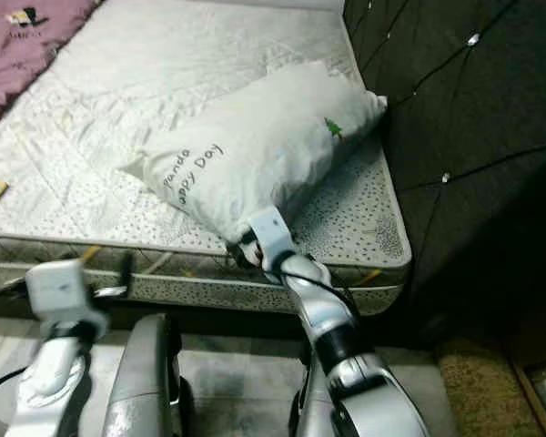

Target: Clean up the room

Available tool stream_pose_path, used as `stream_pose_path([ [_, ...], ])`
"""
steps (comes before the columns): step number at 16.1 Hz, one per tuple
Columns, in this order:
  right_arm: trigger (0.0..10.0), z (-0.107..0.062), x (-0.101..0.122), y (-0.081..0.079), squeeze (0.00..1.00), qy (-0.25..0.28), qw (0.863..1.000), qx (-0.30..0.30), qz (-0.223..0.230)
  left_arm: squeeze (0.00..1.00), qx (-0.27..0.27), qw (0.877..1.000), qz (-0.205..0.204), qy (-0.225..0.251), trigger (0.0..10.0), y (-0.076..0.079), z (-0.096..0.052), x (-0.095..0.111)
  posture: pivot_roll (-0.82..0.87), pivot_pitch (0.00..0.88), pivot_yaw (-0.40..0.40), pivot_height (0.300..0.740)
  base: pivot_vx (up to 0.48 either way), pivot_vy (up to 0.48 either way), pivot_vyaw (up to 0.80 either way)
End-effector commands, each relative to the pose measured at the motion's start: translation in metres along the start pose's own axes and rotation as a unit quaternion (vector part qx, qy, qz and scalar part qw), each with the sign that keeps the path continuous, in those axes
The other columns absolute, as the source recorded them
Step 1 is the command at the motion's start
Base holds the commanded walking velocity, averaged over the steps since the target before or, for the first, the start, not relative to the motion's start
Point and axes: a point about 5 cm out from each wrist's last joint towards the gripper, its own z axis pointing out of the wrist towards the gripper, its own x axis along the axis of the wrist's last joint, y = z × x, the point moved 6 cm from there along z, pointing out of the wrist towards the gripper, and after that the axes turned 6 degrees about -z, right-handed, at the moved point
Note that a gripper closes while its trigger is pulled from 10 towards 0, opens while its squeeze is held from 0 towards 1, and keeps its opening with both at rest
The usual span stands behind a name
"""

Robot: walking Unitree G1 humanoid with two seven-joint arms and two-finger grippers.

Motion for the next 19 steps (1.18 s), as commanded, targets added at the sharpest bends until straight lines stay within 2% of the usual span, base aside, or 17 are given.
stream_pose_path([
  [1, 10.0, 0.004, 0.002, 0.003, 0.00, -0.001, 1.000, -0.012, 0.001, 0.00, 0.004, 1.000, 0.005, 0.007, 10.0, -0.002, -0.001, 0.006, 0.09, 0.111, -0.040, 0.549, 0.000, 0.000, 0.00],
  [5, 10.0, 0.014, 0.003, 0.012, 0.00, -0.033, 0.996, -0.066, 0.055, 0.00, -0.005, 1.000, 0.006, 0.009, 10.0, 0.008, 0.003, 0.011, 0.10, 0.113, -0.038, 0.549, 0.000, 0.000, 0.00],
  [8, 10.0, 0.017, -0.008, 0.007, 0.00, -0.078, 0.990, -0.085, 0.087, 0.00, -0.010, 1.000, 0.007, 0.008, 10.0, 0.008, 0.005, 0.013, 0.09, 0.113, -0.032, 0.549, 0.000, 0.000, 0.00],
  [9, 0.0, 0.020, -0.009, 0.001, 0.00, -0.086, 0.988, -0.090, 0.091, 0.00, -0.011, 1.000, 0.008, 0.007, 10.0, 0.008, 0.008, 0.013, 0.08, 0.112, -0.030, 0.549, 0.000, 0.000, 0.00],
  [11, 0.0, 0.023, -0.005, -0.005, 0.00, -0.090, 0.986, -0.098, 0.103, 0.00, -0.013, 1.000, 0.008, 0.007, 10.0, 0.011, 0.010, 0.013, 0.08, 0.109, -0.032, 0.549, 0.000, 0.000, 0.00],
  [12, 0.0, 0.024, -0.002, -0.003, 0.00, -0.089, 0.984, -0.110, 0.107, 0.00, -0.013, 1.000, 0.008, 0.008, 10.0, 0.012, 0.010, 0.013, 0.09, 0.106, -0.036, 0.549, 0.000, 0.000, 0.00],
  [13, 0.0, 0.024, -0.001, 0.003, 0.00, -0.088, 0.981, -0.125, 0.120, 0.00, -0.011, 1.000, 0.007, 0.008, 10.0, 0.012, 0.010, 0.013, 0.09, 0.100, -0.039, 0.549, 0.000, 0.000, 0.00],
  [14, 0.0, 0.019, -0.001, 0.022, 0.00, -0.085, 0.977, -0.165, 0.109, 0.00, -0.007, 1.000, 0.007, 0.007, 10.0, 0.009, 0.009, 0.013, 0.09, 0.096, -0.043, 0.549, 0.000, 0.000, 0.00],
  [17, 0.0, 0.010, -0.007, 0.051, 0.00, -0.093, 0.968, -0.213, 0.091, 0.00, -0.006, 1.000, 0.006, 0.006, 10.0, 0.009, 0.010, 0.011, 0.08, 0.088, -0.042, 0.549, 0.000, 0.000, 0.00],
  [18, 0.0, 0.008, -0.011, 0.052, 0.00, -0.099, 0.968, -0.213, 0.087, 0.00, -0.007, 1.000, 0.005, 0.006, 10.0, 0.010, 0.011, 0.011, 0.08, 0.088, -0.042, 0.549, 0.000, 0.000, 0.00],
  [19, 0.8, 0.008, -0.016, 0.049, 0.00, -0.108, 0.969, -0.206, 0.087, 0.00, -0.010, 1.000, 0.004, 0.007, 10.0, 0.012, 0.012, 0.012, 0.07, 0.082, -0.039, 0.549, 0.000, 0.000, 0.00],
])
